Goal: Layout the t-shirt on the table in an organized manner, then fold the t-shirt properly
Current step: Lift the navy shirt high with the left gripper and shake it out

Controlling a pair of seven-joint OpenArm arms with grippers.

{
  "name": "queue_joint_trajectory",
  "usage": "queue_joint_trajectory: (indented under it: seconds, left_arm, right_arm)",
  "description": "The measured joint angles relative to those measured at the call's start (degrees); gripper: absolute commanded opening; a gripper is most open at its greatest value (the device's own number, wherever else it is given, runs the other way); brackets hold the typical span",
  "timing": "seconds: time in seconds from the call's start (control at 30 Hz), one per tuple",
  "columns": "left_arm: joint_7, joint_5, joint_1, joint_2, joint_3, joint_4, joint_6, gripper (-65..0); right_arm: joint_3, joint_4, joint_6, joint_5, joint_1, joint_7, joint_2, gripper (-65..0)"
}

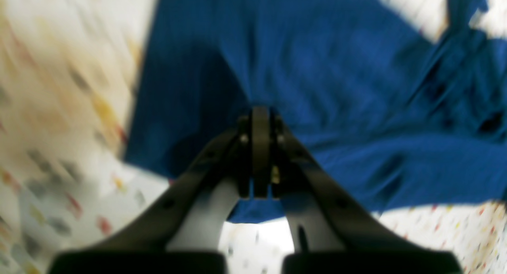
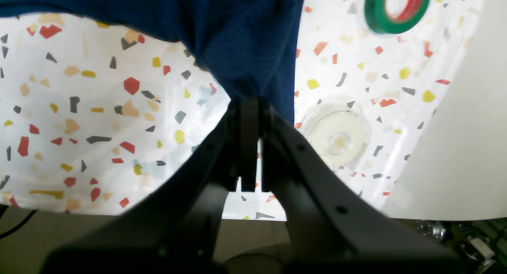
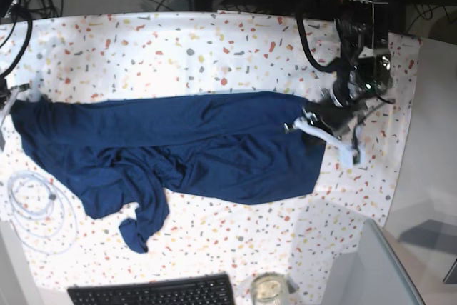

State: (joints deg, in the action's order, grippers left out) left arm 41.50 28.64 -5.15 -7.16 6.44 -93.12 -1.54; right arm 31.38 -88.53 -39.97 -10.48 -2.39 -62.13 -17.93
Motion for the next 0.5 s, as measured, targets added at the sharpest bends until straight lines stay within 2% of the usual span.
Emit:
queue_joint_trajectory:
  seconds: [0.17, 0.3, 0.4, 0.5]
  left_arm:
    - [2.99, 0.0, 0.48, -0.02, 0.11, -3.65, 0.0, -65.0]
    - [2.91, -0.07, 2.47, -0.44, 0.11, -6.27, 0.0, -65.0]
    - [2.84, 0.17, 5.07, -1.57, 0.11, -7.48, 0.04, -65.0]
    - [3.02, -0.04, 7.89, -1.92, 0.11, -7.52, 0.0, -65.0]
  right_arm:
    - [0.0, -2.43, 0.0, 0.13, -0.13, -0.44, 0.15, -64.7]
    - [0.0, -8.46, 0.02, -0.04, -0.17, -0.68, 0.11, -64.7]
    - [0.0, -10.91, 0.0, -0.07, 0.94, -3.61, -0.09, -64.7]
    - [0.04, -11.23, 0.0, 0.09, 3.67, -3.87, -1.64, -64.7]
